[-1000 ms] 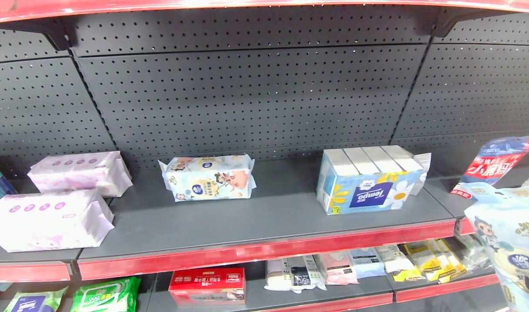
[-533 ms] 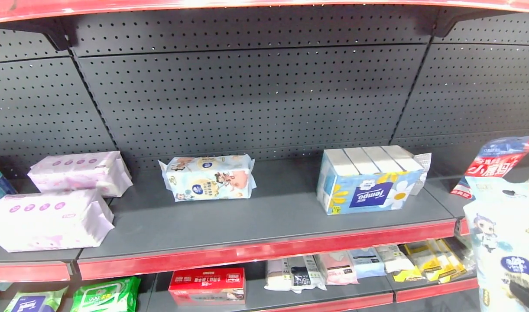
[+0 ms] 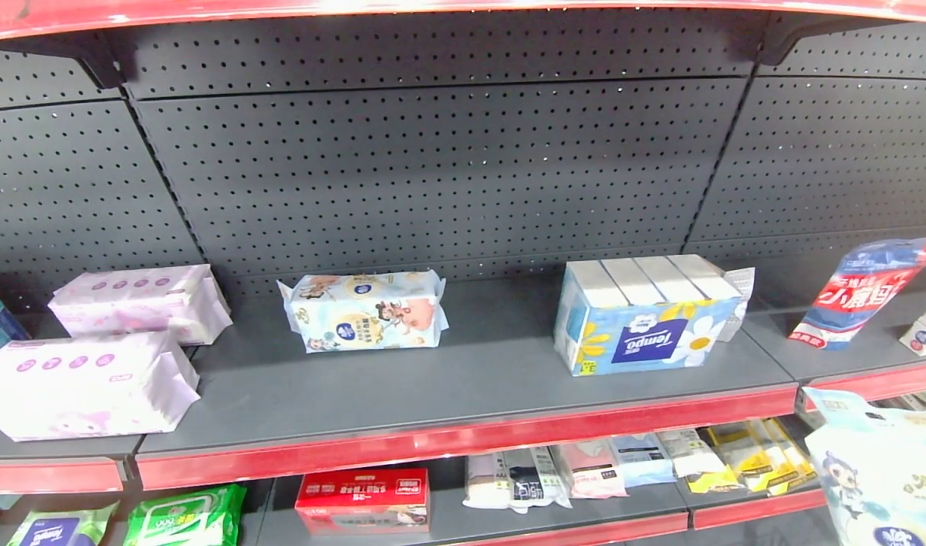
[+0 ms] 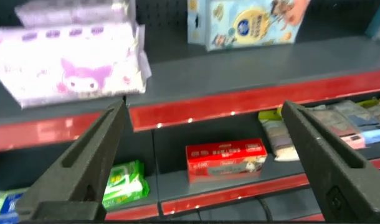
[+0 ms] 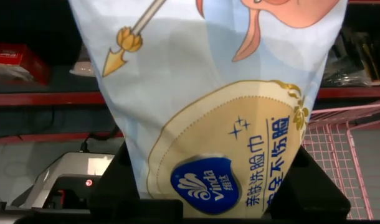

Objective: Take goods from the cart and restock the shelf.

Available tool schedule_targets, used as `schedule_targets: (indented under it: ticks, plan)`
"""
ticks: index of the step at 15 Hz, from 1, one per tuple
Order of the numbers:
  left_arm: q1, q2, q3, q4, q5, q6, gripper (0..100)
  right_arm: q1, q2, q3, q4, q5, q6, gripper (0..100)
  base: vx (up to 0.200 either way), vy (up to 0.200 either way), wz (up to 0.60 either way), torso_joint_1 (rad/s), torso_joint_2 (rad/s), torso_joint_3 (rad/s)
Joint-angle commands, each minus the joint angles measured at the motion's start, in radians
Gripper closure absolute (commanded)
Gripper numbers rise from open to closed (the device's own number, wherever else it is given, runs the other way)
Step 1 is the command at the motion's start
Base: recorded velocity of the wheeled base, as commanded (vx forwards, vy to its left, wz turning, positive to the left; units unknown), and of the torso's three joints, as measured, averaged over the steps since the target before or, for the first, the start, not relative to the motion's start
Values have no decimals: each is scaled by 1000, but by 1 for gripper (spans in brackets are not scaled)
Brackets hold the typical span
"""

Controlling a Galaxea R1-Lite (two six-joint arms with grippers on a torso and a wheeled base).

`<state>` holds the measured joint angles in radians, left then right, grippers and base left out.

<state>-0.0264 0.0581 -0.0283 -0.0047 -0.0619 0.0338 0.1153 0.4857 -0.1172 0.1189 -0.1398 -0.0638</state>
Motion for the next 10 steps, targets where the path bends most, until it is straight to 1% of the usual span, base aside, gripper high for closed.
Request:
schedule_targets:
  ticks: [1, 2, 3, 4, 5, 6, 7, 8, 9, 10]
  plan:
    - [-35, 393, -355, -5, -26, -77, 0, 0, 50, -44, -2, 2, -4, 100, 0, 0, 0, 0, 0, 0]
    - [-35, 511, -450, -23, -24, -111, 0, 1, 50, -53, -2, 3, -5, 100, 0, 0, 0, 0, 0, 0]
    - [-26, 637, -502, -66, -12, -106, 0, 3, 45, -59, -4, 5, -5, 100, 0, 0, 0, 0, 0, 0]
    - [13, 795, -487, -236, 37, -68, 0, 1, 28, -84, -2, 3, -5, 100, 0, 0, 0, 0, 0, 0]
    - [14, 902, -467, -342, 44, -26, 0, 0, 28, -101, -2, 3, 1, 100, 0, 0, 0, 0, 0, 0]
    - [14, 916, -467, -356, 42, -25, 0, 0, 27, -102, -2, 5, 1, 100, 0, 0, 0, 0, 0, 0]
    - [11, 1048, -475, -451, 25, -2, 0, 6, 25, -110, -2, 12, -8, 100, 0, 0, 0, 0, 0, 0]
    - [13, 1120, -490, -449, -35, 41, 0, 10, 28, -122, -2, 12, -14, 100, 0, 0, 0, 0, 0, 0]
    - [28, 1172, -499, -433, -111, 97, 0, 9, 31, -127, -2, 12, -14, 100, 0, 0, 0, 0, 0, 0]
    - [48, 1226, -507, -419, -173, 140, 0, 10, 30, -128, -2, 12, -16, 100, 0, 0, 0, 0, 0, 0]
